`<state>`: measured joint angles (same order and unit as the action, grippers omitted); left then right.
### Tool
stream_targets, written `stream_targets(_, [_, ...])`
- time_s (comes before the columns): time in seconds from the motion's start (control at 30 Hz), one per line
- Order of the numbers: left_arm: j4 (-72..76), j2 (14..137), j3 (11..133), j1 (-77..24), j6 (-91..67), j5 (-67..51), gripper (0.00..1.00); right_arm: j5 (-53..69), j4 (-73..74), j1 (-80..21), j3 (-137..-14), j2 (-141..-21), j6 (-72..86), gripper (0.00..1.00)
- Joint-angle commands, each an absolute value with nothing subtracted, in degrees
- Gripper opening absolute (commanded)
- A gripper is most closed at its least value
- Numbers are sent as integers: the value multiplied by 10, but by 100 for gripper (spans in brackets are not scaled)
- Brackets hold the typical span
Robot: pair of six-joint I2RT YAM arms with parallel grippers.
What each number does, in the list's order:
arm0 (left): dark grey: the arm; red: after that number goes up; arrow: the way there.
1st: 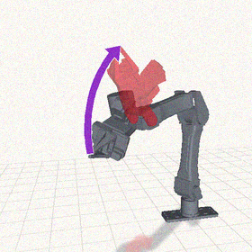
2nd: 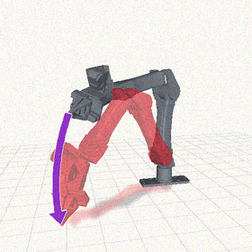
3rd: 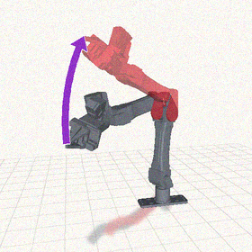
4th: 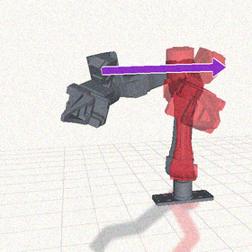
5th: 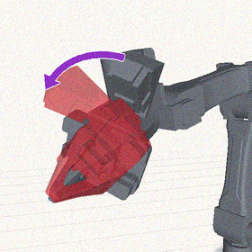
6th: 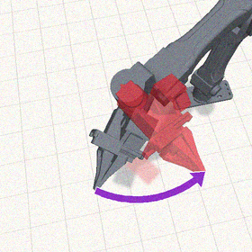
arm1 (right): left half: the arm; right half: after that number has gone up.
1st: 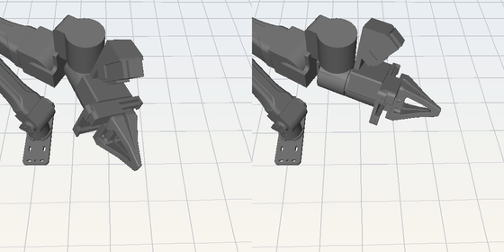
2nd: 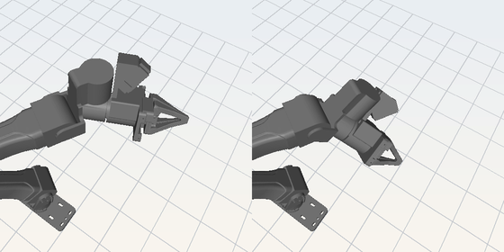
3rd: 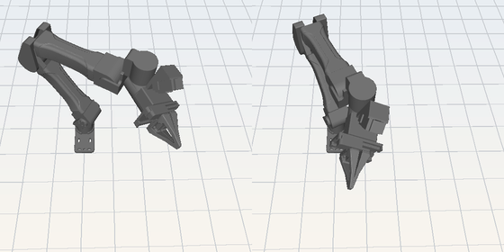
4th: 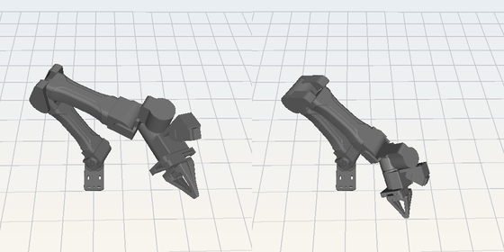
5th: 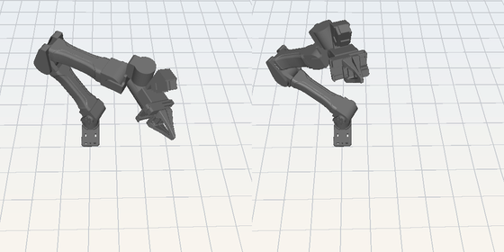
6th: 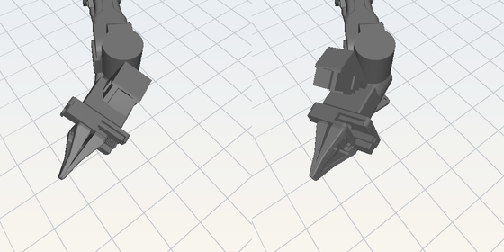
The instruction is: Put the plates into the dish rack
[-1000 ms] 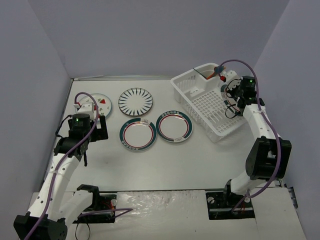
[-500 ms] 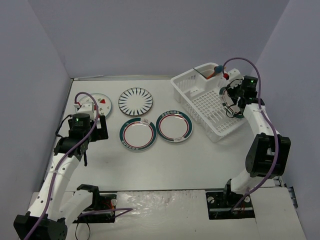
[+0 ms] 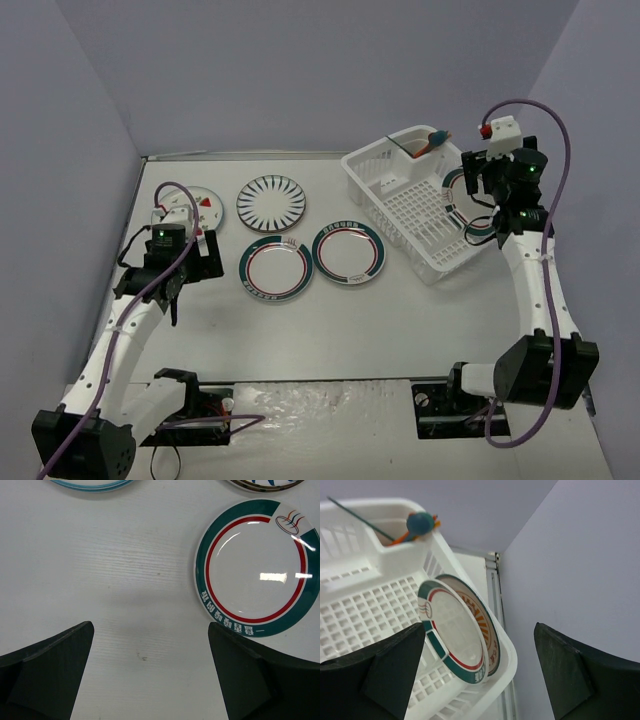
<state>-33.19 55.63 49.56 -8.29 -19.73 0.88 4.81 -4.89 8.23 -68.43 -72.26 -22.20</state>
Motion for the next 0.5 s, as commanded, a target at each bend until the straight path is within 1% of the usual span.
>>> stream_targets(0.0, [-290, 566, 496, -86, -283, -56, 97, 131, -110, 79, -661, -646, -43, 89])
stream_targets(0.03, [-279, 568, 486, -86, -300, -62, 97, 155, -124, 77, -648, -630, -14, 90])
stream_targets(0.1, [-250, 577, 466, -86, -331, -83, 97, 200, -145, 73, -623, -604, 92, 91])
stream_targets(0.27, [-137, 615, 401, -88, -407, -162, 97, 296, -188, 41, -545, -553, 220, 100])
stream_targets(0.33, [-95, 637, 384, -90, -433, -181, 97, 322, -211, 22, -514, -534, 253, 100])
stream_targets(0.47, [-31, 692, 359, -95, -465, -210, 97, 341, -217, -20, -476, -505, 258, 100])
